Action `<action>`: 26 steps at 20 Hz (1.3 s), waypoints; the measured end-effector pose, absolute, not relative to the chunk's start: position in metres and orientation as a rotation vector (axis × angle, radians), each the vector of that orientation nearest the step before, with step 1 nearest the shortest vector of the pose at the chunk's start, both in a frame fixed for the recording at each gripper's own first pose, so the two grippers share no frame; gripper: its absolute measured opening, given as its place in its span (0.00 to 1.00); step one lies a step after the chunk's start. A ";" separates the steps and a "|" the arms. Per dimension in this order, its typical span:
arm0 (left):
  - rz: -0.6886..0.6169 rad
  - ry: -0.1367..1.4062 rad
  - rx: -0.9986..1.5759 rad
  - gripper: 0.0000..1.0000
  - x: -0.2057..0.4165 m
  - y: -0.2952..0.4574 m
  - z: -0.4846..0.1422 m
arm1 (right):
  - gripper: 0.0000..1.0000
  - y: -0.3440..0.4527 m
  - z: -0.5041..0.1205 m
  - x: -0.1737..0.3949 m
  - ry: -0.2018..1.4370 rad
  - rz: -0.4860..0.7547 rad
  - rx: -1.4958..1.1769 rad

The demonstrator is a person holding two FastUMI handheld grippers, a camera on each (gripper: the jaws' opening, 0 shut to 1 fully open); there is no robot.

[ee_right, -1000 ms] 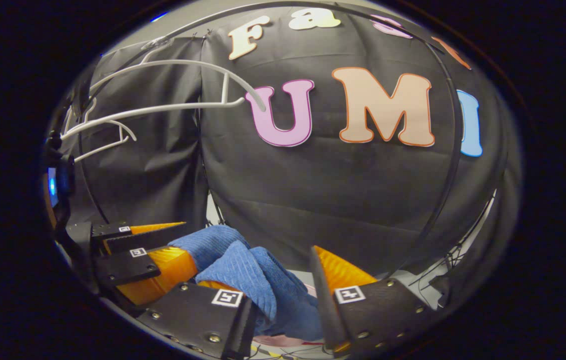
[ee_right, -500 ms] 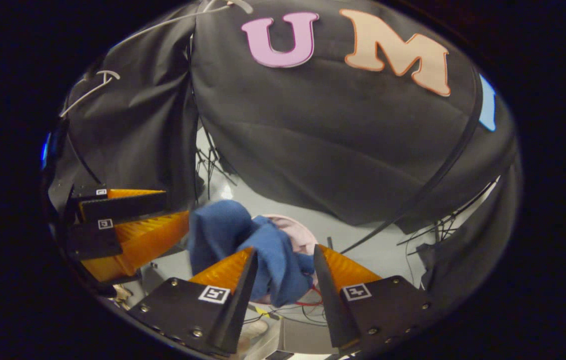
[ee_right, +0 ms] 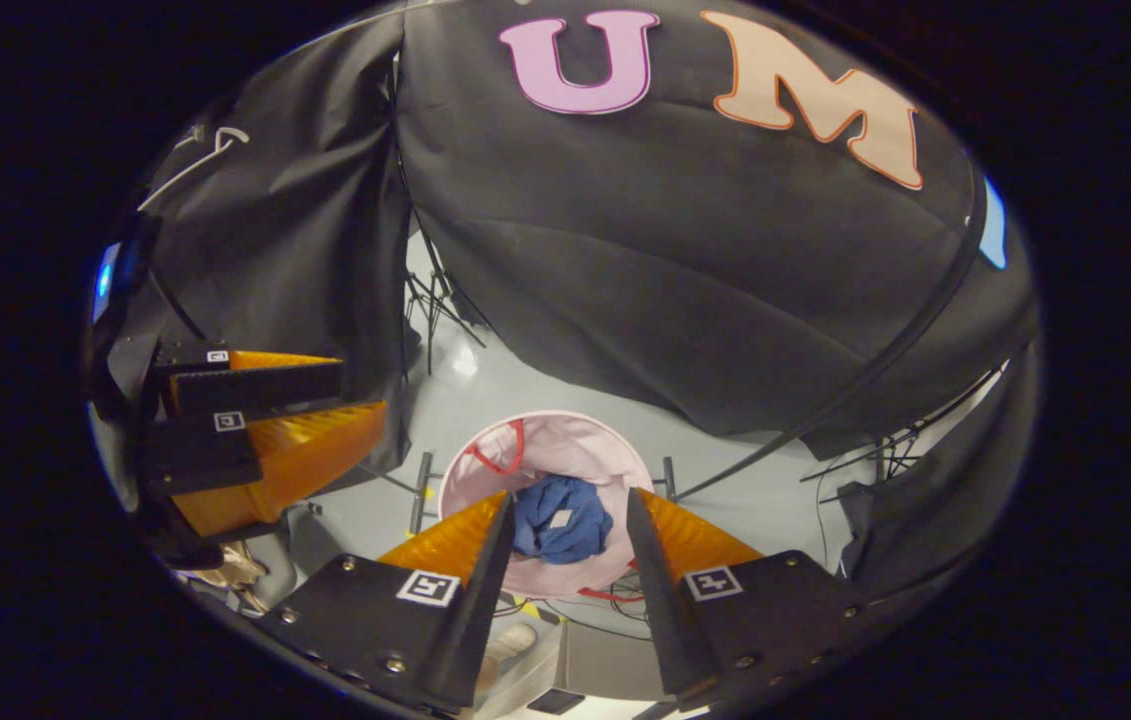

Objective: Grasp the clothes on the hanger with both hands and then place them into the laundry hamper below.

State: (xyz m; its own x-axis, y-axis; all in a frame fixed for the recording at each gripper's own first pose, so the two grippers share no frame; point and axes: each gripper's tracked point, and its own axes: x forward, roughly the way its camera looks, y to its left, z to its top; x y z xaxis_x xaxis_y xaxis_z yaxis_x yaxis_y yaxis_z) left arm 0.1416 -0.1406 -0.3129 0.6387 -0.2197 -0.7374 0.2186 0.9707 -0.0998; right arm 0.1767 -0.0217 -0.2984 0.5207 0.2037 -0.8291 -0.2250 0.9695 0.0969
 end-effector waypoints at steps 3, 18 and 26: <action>-0.252 0.738 0.016 0.69 0.146 -0.133 -0.288 | 0.63 -0.014 -0.261 0.179 0.912 0.239 0.009; -0.329 0.054 -0.003 0.67 0.126 -0.160 -0.036 | 0.62 -0.041 0.000 0.163 0.215 0.042 0.125; -0.424 -0.123 -0.027 0.66 0.083 -0.180 0.051 | 0.62 -0.063 0.097 0.107 0.001 -0.056 0.121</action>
State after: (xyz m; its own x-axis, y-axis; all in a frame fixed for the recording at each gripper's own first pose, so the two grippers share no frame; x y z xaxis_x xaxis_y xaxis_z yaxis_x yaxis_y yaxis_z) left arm 0.0829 -0.1799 0.0514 0.9042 -0.4085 0.1245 0.4117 0.9113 -0.0005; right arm 0.1067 -0.0627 0.0975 0.9984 -0.0559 -0.0042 0.0560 0.9911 0.1207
